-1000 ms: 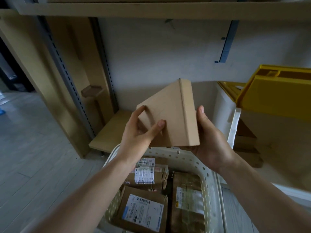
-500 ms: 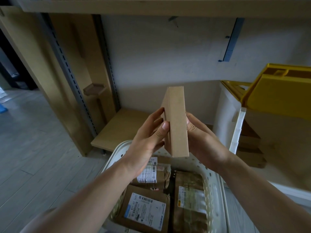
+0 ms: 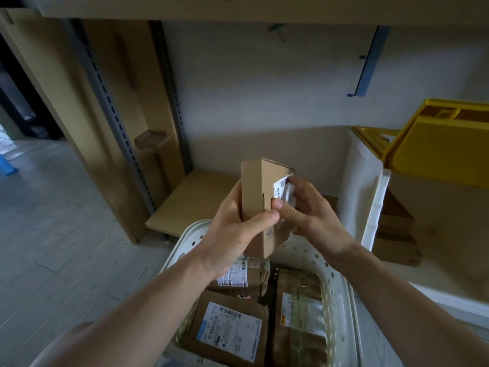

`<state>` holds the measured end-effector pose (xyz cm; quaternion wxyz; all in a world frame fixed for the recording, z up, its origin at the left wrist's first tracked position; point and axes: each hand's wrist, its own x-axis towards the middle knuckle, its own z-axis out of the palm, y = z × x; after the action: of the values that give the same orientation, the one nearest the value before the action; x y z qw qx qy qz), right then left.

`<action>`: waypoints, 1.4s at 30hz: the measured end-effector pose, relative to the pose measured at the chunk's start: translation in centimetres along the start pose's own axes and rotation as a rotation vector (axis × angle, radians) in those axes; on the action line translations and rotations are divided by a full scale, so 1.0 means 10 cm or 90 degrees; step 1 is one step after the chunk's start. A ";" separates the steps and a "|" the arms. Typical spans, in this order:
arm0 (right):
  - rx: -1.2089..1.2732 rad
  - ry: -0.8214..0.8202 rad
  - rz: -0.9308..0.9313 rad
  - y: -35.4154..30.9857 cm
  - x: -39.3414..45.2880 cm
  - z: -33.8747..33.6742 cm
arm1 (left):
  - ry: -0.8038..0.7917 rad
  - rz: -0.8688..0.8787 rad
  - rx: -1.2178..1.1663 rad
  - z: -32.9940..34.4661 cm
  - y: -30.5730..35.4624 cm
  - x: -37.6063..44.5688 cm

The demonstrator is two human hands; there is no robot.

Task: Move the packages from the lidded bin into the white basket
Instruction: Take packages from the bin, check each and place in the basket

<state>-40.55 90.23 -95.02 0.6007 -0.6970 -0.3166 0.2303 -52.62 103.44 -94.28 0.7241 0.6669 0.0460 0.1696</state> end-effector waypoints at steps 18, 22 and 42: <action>0.067 0.310 -0.080 -0.13 -0.03 -0.16 | 0.371 0.097 0.082 -0.49 0.21 0.09; 0.093 0.295 -0.100 -0.21 -0.07 -0.12 | 0.399 0.045 -0.007 -0.50 0.21 0.08; 0.088 0.172 -0.072 -0.26 -0.14 -0.18 | 0.399 0.033 0.249 -0.55 0.22 0.02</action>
<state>-40.71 88.19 -92.22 0.6961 -0.6599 -0.2553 0.1215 -54.41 108.84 -92.68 0.5294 0.7089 0.2802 0.3724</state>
